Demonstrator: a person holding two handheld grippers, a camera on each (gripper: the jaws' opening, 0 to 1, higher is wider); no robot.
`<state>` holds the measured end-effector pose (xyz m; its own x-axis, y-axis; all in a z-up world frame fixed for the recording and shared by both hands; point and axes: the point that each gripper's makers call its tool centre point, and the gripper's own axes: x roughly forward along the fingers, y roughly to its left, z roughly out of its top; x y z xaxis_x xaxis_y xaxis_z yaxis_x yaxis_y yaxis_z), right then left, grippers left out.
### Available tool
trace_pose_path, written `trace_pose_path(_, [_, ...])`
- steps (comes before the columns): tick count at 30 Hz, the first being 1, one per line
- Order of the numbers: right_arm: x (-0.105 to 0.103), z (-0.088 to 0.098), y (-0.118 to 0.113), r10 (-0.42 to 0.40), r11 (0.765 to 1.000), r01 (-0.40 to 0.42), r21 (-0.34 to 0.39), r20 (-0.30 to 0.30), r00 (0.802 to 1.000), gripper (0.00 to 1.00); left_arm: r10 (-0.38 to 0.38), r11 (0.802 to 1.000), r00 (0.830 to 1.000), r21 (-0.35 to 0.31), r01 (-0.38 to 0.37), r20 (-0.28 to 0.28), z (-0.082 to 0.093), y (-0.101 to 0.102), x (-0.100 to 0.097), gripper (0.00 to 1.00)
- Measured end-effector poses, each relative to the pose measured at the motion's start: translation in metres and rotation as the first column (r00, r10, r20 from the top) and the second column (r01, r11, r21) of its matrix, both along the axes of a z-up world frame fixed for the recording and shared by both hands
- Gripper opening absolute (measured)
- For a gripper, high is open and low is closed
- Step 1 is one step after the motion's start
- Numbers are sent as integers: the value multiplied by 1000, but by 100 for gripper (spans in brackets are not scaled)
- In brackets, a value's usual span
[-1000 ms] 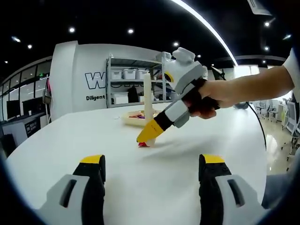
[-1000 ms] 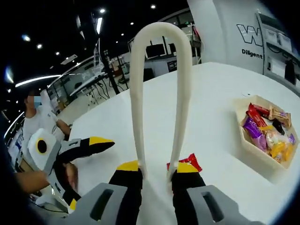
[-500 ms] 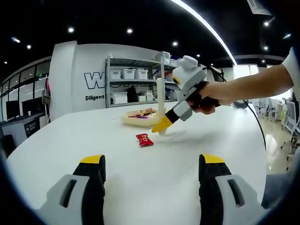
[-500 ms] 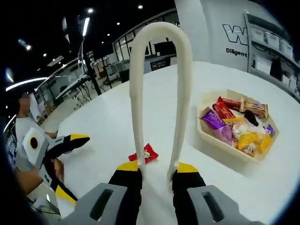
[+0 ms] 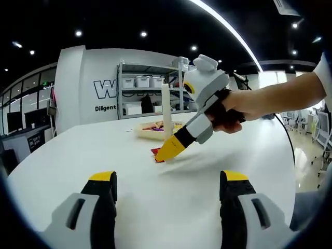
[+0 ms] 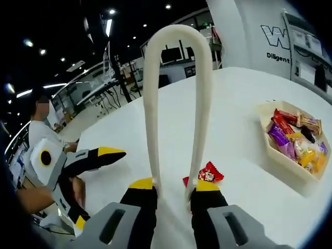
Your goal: Place the target food into the container with the food tongs after gripping and lifting it, then release it inside without dropping or visibly crushing the food.
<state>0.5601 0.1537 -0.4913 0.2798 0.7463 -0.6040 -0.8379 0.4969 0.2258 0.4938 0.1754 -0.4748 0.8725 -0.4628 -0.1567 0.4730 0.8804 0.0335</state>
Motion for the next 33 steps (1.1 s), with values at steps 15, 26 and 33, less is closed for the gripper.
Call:
trace_pose_path(15, [34, 18, -26, -114, 993, 112, 42, 48, 992, 20, 2, 1000, 1000, 2, -2, 2, 1, 0, 0, 79])
trace_pose_path(26, [45, 12, 4, -139, 990, 135, 41, 127, 982, 24, 2, 1000, 1000, 8, -2, 6, 1, 1, 1, 79])
trace_pose_path(33, [52, 2, 6, -90, 995, 95, -6, 243, 966, 22, 2, 1000, 1000, 6, -2, 10, 1, 1, 2, 79])
